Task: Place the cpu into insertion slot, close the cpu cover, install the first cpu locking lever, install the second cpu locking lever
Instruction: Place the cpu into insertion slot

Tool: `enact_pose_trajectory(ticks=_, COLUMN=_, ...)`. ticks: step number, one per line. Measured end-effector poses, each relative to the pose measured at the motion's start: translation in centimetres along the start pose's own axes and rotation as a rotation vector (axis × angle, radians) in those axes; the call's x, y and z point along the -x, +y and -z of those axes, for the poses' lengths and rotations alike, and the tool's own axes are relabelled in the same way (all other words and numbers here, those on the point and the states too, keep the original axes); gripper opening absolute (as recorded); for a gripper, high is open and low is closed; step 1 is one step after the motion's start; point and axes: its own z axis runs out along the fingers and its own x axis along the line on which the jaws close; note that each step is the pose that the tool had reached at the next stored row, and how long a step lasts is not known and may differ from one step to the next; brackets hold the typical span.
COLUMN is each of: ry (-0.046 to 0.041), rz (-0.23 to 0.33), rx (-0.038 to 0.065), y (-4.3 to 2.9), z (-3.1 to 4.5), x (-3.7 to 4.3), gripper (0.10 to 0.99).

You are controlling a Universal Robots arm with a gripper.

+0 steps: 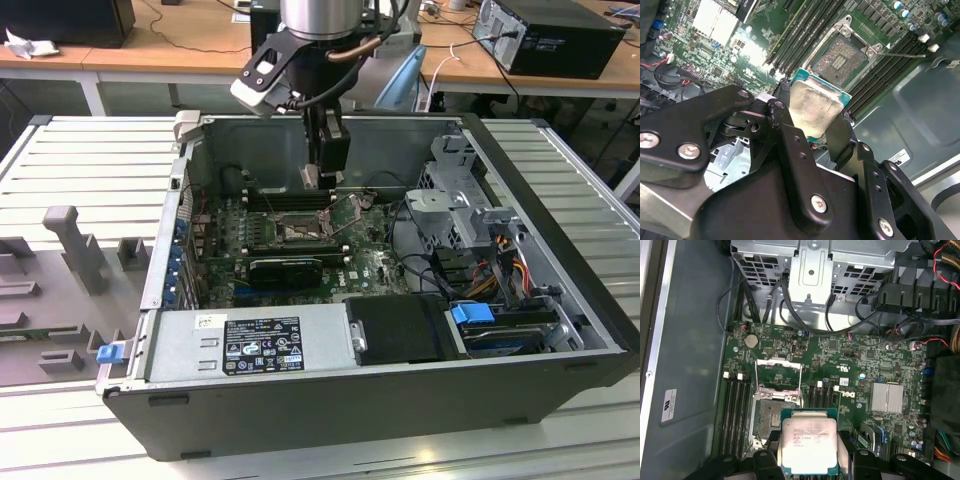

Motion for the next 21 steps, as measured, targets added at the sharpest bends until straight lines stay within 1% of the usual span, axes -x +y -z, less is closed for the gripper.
enact_pose_trajectory(ticks=1, ry=0.0001, rz=0.0, rx=-0.001, y=-0.02, z=-0.27, x=0.0, gripper=0.529)
enact_pose_trajectory(ticks=3, ry=0.0008, rz=0.0, rx=-0.007, y=-0.05, z=-0.64, x=0.01, gripper=0.529)
enact_pose_trajectory(ticks=6, ry=0.0006, rz=-0.002, rx=-0.008, y=-0.09, z=-0.87, x=0.01, gripper=0.529)
enact_pose_trajectory(ticks=8, ry=-0.0004, rz=-0.013, rx=-0.007, y=-0.14, z=-0.94, x=0.01, gripper=0.529)
enact_pose_trajectory(ticks=12, ry=-0.005, rz=-0.073, rx=-0.007, y=-0.15, z=-1.07, x=0.01, gripper=0.529)
enact_pose_trajectory(ticks=21, ry=-0.0054, rz=-0.079, rx=-0.006, y=-0.23, z=-2.0, x=0.03, gripper=0.529)
